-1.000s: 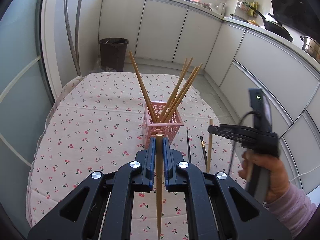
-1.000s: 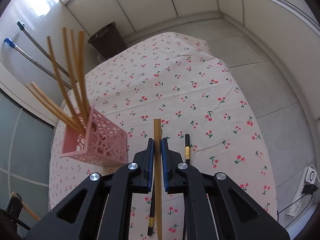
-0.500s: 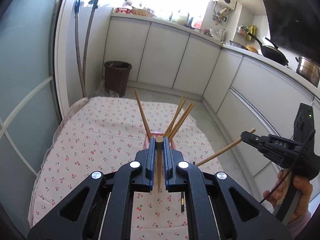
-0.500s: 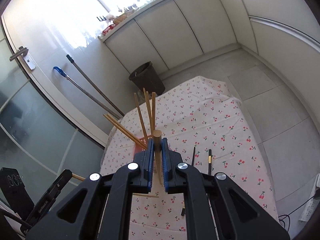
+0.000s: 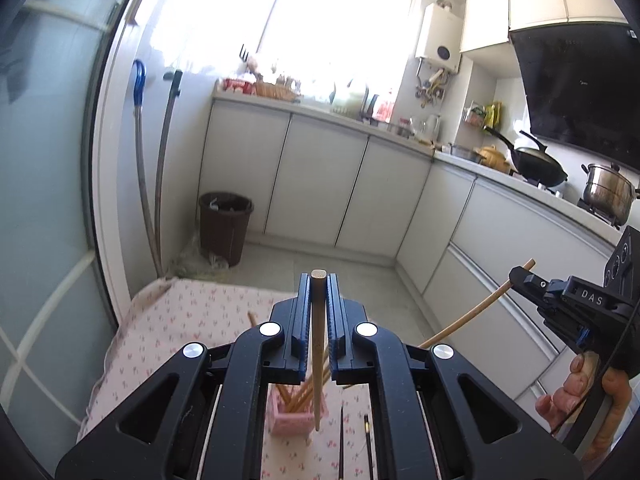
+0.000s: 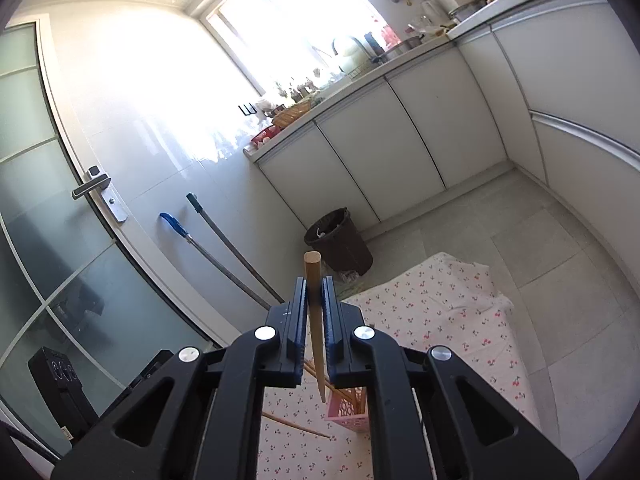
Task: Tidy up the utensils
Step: 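Carry both held chopsticks up and over the pink basket, then lower both chopsticks into the pink basket and open both tools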
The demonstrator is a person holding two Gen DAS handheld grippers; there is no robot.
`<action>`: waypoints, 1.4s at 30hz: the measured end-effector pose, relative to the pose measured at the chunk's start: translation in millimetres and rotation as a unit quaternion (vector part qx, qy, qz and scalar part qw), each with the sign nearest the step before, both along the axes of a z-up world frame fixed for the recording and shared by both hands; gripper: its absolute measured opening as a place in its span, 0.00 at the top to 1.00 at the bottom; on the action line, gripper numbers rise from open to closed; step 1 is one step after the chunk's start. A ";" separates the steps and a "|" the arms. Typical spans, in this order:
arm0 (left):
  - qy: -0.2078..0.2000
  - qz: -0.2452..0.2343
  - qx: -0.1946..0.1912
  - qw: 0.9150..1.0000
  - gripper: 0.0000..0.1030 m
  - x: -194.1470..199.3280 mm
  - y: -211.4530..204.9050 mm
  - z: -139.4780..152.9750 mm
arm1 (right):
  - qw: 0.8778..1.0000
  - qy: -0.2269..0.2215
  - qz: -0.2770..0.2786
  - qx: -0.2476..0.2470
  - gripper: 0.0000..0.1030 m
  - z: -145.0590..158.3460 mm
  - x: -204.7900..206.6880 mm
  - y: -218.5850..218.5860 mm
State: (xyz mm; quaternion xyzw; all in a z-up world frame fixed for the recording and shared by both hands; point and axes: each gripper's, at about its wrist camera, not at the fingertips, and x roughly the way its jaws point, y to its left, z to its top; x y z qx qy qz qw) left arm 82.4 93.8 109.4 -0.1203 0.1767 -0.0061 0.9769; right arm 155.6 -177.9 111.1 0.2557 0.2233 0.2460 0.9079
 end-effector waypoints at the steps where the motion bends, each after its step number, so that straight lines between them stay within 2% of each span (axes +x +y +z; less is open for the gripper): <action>1: -0.006 0.003 0.004 1.000 0.93 4.6 -1.5 3.8 | 1.000 -0.004 -0.001 -0.002 0.92 3.4 1.8 1.5; 6: -0.017 0.011 0.021 1.000 0.93 25.8 -6.4 3.6 | 1.000 -0.004 -0.001 -0.011 0.92 0.7 19.7 11.0; 9: -0.006 0.021 0.025 0.999 0.93 42.0 -2.9 -9.1 | 1.000 0.007 0.000 -0.025 0.92 -8.4 31.3 19.4; 11: 0.021 0.023 0.013 0.999 0.82 55.2 3.3 -24.8 | 0.999 0.011 -0.004 -0.038 0.92 -14.0 36.3 25.2; 12: 0.034 0.028 -0.003 0.999 0.63 59.4 9.4 -31.8 | 0.999 0.014 -0.005 -0.043 0.92 -16.4 38.3 27.8; 13: 0.044 0.034 -0.024 0.998 0.59 61.9 17.7 -38.7 | 0.999 0.017 -0.004 -0.046 0.92 -18.8 39.7 30.2; 15: 0.052 0.045 -0.050 0.996 0.60 60.7 31.6 -42.1 | 0.999 0.021 -0.002 -0.050 0.92 -22.6 42.2 34.5; 17: 0.041 0.060 -0.057 0.996 0.60 52.0 40.6 -39.0 | 0.998 0.021 -0.005 -0.057 0.92 -24.7 42.9 37.8; 24: 0.019 0.083 -0.034 0.996 0.57 32.4 40.7 -26.9 | 0.997 0.025 -0.011 -0.068 0.92 -31.2 44.4 49.0; 38: 0.046 0.080 -0.033 0.995 0.51 41.5 46.0 -36.7 | 0.995 0.050 -0.006 -0.088 0.92 -53.8 58.7 81.7; 41: 0.055 0.078 -0.031 0.995 0.50 44.1 45.9 -40.6 | 0.993 0.074 0.004 -0.097 0.81 -70.3 68.2 90.8; 42: 0.058 0.078 -0.029 0.995 0.50 44.5 45.3 -42.4 | 0.992 0.084 0.004 -0.096 0.60 -76.0 70.7 92.2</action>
